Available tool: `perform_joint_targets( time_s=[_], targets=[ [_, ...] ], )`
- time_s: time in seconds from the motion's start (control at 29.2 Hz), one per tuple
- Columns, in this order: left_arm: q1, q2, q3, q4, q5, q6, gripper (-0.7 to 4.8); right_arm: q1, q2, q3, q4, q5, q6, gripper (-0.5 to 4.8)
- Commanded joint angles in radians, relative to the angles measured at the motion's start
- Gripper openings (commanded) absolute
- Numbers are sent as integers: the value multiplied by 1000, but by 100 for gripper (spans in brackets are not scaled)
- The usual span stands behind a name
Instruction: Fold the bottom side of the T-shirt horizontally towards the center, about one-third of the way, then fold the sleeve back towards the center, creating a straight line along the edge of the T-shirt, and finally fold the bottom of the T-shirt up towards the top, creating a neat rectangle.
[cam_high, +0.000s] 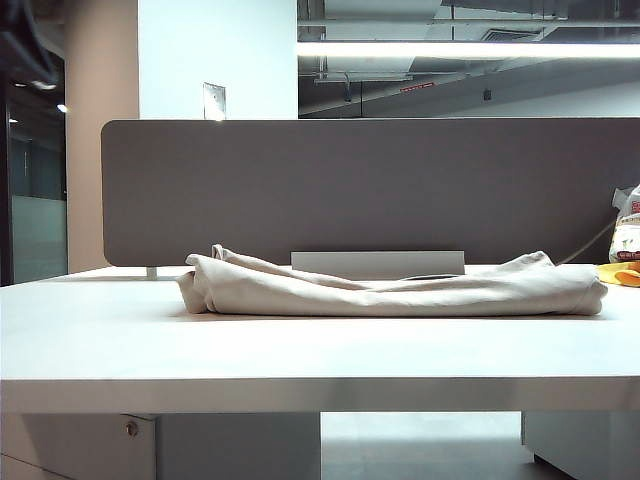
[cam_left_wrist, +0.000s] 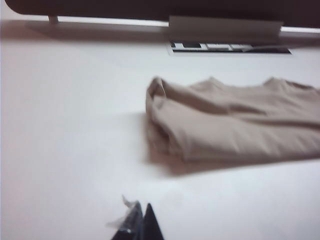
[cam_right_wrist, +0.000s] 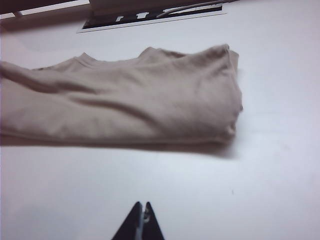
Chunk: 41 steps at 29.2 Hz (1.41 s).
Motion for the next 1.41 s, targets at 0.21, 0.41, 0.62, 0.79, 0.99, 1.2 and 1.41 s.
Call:
perform_joint_targets(
  time_s=[0.21, 0.41, 0.62, 0.79, 0.99, 1.2, 1.41],
  targets=[
    [-43, -265, -209, -19, -39, -74, -6, 0, -218, -156, -22, 3, 4, -2],
    [-43, -436, -325, -92, -38, -93, -6, 0, -376, -283, -51, 25, 51, -2],
    [-43, -583, -433, -123, -38, -92, -6, 0, -560, -420, -55, 52, 113, -2],
    [-43, -689, -520, -126, -36, -92, -6, 0, -745, -502, -69, 78, 172, -2],
    [-43, -776, -614, -130, -17, -107, -6, 0, -943, -549, -154, 89, 172, -2],
    [-43, -819, -653, -134, -12, -80, -6, 0, -945, -571, -161, 89, 176, -2],
    [-43, -823, -655, -152, -13, -43, -6, 0, -953, -613, -176, 85, 174, -2]
  ],
)
